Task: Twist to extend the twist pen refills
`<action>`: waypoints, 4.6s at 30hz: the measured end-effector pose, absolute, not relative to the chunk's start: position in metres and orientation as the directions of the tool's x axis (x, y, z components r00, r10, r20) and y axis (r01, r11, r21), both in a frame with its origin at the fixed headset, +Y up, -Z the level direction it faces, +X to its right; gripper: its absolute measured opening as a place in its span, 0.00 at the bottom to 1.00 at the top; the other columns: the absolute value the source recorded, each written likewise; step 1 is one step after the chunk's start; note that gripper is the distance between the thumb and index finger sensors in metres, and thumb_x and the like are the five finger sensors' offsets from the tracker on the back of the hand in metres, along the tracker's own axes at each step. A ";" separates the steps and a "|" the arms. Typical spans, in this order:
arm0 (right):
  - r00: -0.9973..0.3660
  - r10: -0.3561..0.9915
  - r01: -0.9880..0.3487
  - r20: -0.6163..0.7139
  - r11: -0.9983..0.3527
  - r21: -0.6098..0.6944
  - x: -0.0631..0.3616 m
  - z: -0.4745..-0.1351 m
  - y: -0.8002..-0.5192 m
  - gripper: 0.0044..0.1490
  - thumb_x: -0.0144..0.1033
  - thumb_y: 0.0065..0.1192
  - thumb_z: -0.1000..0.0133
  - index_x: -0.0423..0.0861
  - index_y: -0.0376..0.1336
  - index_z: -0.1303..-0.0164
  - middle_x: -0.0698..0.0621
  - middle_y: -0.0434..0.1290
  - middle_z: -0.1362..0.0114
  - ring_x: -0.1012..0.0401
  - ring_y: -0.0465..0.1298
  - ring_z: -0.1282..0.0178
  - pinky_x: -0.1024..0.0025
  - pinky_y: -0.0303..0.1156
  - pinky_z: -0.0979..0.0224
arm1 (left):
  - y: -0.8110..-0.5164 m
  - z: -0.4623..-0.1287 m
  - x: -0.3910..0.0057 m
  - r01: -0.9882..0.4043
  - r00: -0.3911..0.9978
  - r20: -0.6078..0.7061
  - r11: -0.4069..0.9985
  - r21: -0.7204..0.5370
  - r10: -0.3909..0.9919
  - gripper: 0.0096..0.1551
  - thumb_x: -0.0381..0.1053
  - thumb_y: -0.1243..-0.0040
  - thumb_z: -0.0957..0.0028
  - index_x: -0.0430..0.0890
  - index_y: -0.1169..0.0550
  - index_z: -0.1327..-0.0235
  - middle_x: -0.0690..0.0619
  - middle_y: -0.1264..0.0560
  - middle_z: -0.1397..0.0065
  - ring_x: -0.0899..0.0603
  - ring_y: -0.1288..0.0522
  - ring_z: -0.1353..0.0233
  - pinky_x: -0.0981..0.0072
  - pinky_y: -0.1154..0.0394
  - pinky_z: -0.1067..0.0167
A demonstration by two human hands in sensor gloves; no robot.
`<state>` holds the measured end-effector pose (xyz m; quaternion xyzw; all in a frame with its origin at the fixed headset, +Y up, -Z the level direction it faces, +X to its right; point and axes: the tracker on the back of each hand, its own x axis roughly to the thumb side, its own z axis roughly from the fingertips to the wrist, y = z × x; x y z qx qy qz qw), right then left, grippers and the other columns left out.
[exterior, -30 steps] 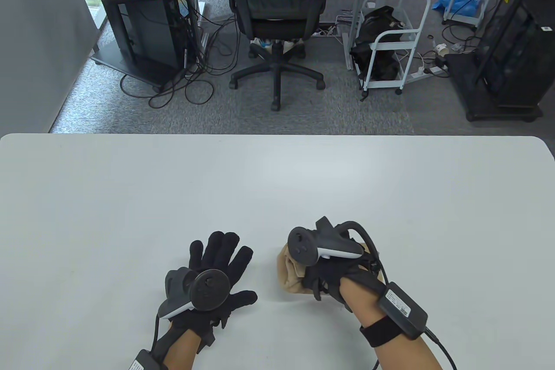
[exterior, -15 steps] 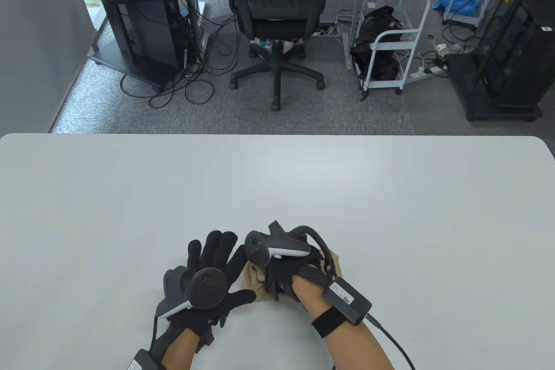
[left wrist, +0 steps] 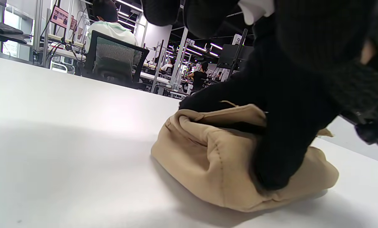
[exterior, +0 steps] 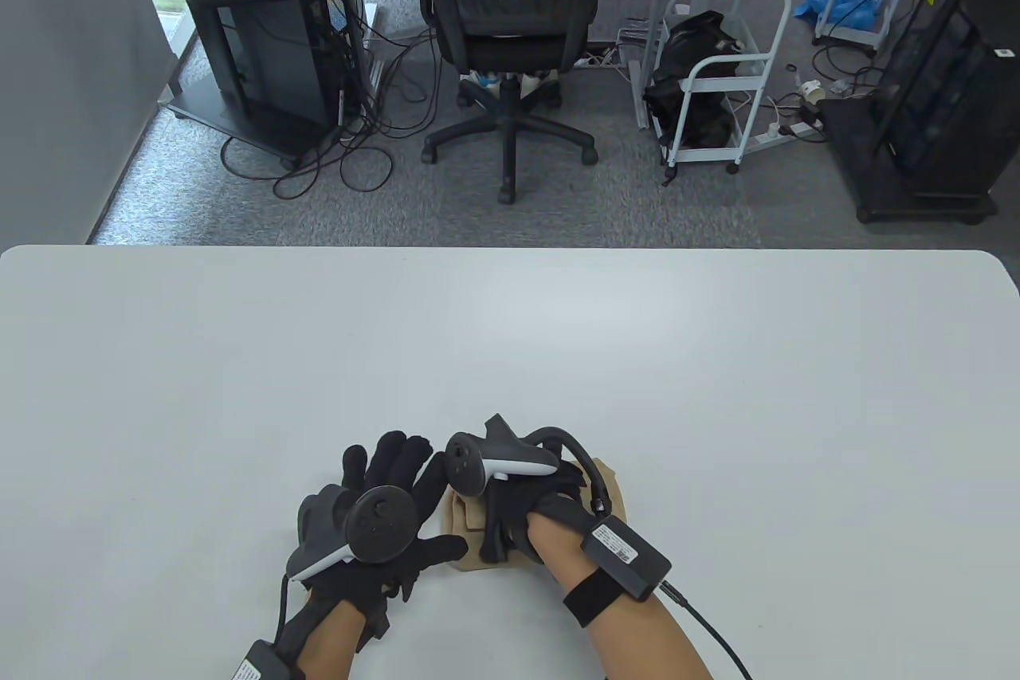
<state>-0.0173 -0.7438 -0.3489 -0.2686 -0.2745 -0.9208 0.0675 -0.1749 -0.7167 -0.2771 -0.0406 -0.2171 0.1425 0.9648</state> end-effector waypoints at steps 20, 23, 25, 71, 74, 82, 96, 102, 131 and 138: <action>-0.891 0.137 -0.088 0.433 -0.987 0.131 0.104 -0.298 -0.696 0.52 0.52 0.76 0.51 0.38 0.58 0.23 0.36 0.65 0.22 0.34 0.63 0.24 0.22 0.52 0.28 | -0.740 -0.281 -0.158 -0.136 0.931 0.316 0.977 -0.164 0.182 0.52 0.72 0.40 0.60 0.40 0.24 0.29 0.34 0.33 0.22 0.24 0.38 0.21 0.27 0.53 0.30; -0.884 0.175 -0.113 0.433 -0.980 0.164 0.108 -0.299 -0.709 0.50 0.51 0.76 0.51 0.39 0.59 0.24 0.37 0.67 0.22 0.35 0.63 0.25 0.22 0.53 0.28 | -0.746 -0.282 -0.151 -0.100 0.938 0.310 0.979 -0.179 0.153 0.50 0.72 0.40 0.59 0.40 0.22 0.31 0.35 0.32 0.22 0.25 0.37 0.21 0.28 0.52 0.30; -0.879 0.185 -0.118 0.440 -0.978 0.175 0.108 -0.299 -0.716 0.49 0.51 0.76 0.51 0.39 0.61 0.25 0.37 0.68 0.23 0.36 0.64 0.25 0.23 0.54 0.28 | -0.751 -0.282 -0.146 -0.074 0.944 0.304 0.981 -0.180 0.127 0.50 0.72 0.40 0.59 0.39 0.21 0.32 0.36 0.31 0.23 0.26 0.38 0.21 0.28 0.52 0.30; -0.911 0.168 -0.151 0.376 -0.986 0.075 0.095 -0.354 -0.709 0.28 0.40 0.77 0.55 0.39 0.78 0.49 0.42 0.87 0.52 0.47 0.86 0.55 0.38 0.73 0.35 | -0.760 -0.282 -0.122 0.076 0.972 0.234 0.964 -0.255 -0.015 0.40 0.63 0.31 0.60 0.37 0.20 0.44 0.41 0.29 0.23 0.29 0.39 0.19 0.29 0.53 0.29; -0.925 0.236 -0.270 0.298 -0.960 -0.079 0.106 -0.359 -0.700 0.31 0.44 0.79 0.55 0.39 0.77 0.48 0.42 0.85 0.49 0.45 0.84 0.51 0.36 0.71 0.35 | -0.760 -0.282 -0.122 0.067 0.973 0.232 0.962 -0.263 -0.004 0.40 0.63 0.31 0.60 0.37 0.20 0.44 0.41 0.29 0.23 0.29 0.39 0.19 0.29 0.53 0.29; -0.948 0.269 -0.305 0.172 -0.923 -0.237 0.120 -0.367 -0.708 0.34 0.48 0.78 0.57 0.38 0.77 0.48 0.41 0.85 0.49 0.44 0.84 0.52 0.36 0.72 0.38 | -0.760 -0.283 -0.126 0.052 0.976 0.219 0.959 -0.278 0.011 0.40 0.64 0.30 0.60 0.39 0.20 0.43 0.42 0.29 0.22 0.28 0.39 0.19 0.29 0.53 0.29; -0.913 0.372 -0.394 0.169 -0.910 -0.128 0.132 -0.360 -0.703 0.30 0.40 0.76 0.53 0.37 0.76 0.46 0.40 0.85 0.48 0.43 0.84 0.51 0.35 0.72 0.37 | -0.732 -0.280 -0.154 -0.101 0.976 0.165 0.966 -0.239 0.143 0.46 0.61 0.30 0.58 0.38 0.27 0.29 0.35 0.38 0.20 0.26 0.40 0.21 0.29 0.47 0.30; -0.911 0.379 -0.399 0.164 -0.910 -0.109 0.132 -0.360 -0.703 0.30 0.41 0.76 0.53 0.37 0.76 0.46 0.40 0.85 0.47 0.42 0.84 0.51 0.35 0.72 0.37 | -0.691 -0.277 -0.150 -0.321 0.918 0.218 0.944 -0.081 0.331 0.38 0.55 0.28 0.56 0.43 0.24 0.33 0.37 0.29 0.28 0.31 0.25 0.33 0.35 0.31 0.35; -0.896 0.421 -0.432 0.143 -0.900 -0.057 0.134 -0.359 -0.701 0.30 0.41 0.77 0.53 0.36 0.77 0.47 0.39 0.85 0.48 0.42 0.84 0.51 0.34 0.71 0.38 | -0.704 -0.320 -0.074 -0.099 0.943 0.316 0.995 -0.032 0.104 0.23 0.53 0.24 0.61 0.45 0.09 0.55 0.47 0.10 0.60 0.43 0.11 0.58 0.44 0.21 0.42; -0.894 0.433 -0.439 0.120 -0.898 -0.028 0.136 -0.361 -0.701 0.30 0.42 0.77 0.52 0.36 0.77 0.46 0.38 0.85 0.47 0.42 0.84 0.50 0.34 0.71 0.37 | -0.706 -0.308 -0.074 -0.048 0.914 0.387 0.980 -0.192 0.120 0.44 0.60 0.24 0.65 0.43 0.19 0.34 0.40 0.21 0.31 0.33 0.19 0.34 0.37 0.33 0.32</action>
